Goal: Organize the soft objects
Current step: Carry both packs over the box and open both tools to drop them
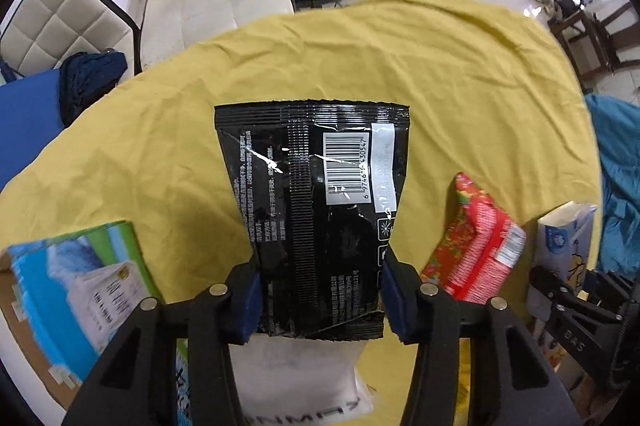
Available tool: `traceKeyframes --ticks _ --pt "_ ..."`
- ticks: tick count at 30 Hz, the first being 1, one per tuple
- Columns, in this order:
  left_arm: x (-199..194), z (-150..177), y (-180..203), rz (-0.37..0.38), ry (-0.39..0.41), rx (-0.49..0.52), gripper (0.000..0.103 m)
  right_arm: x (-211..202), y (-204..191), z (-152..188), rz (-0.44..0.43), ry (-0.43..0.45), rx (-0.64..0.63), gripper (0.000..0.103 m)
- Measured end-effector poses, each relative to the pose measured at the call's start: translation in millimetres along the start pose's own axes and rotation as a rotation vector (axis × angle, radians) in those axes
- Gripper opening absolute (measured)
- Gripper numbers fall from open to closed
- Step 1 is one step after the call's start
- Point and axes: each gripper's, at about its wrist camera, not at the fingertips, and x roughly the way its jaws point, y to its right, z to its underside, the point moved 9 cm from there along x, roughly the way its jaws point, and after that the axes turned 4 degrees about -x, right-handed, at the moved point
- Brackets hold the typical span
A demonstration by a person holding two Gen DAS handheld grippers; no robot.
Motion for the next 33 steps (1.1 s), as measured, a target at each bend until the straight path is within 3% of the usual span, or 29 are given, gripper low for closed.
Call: traceKeyframes --ticks 8,14,18,25,33 --pt "-70.7 22.4 -3.3 0.064 0.1 -0.042 0.046 -47.4 -4.7 16.8 -0.048 0.09 -0.017 0.044" --pt "-125.1 41.3 -31.0 0.123 0.186 -0.089 0.046 -117.6 -50.6 37.7 -0.105 0.168 -0.112 0.044" --pt "-156.3 62.5 -55.2 0.145 0.23 -0.118 0.046 -162.4 -113.1 62.4 -0.156 0.209 -0.19 0.044" --pt "-181.9 96.7 -142.5 0.14 0.259 -0.184 0.047 -202.4 -239.2 105.0 -0.243 0.222 -0.311 0.044" --pt "-170.9 123.6 -254.6 0.155 0.212 -0.278 0.047 -185.3 -362.0 101.5 -0.265 0.179 -0.376 0.044"
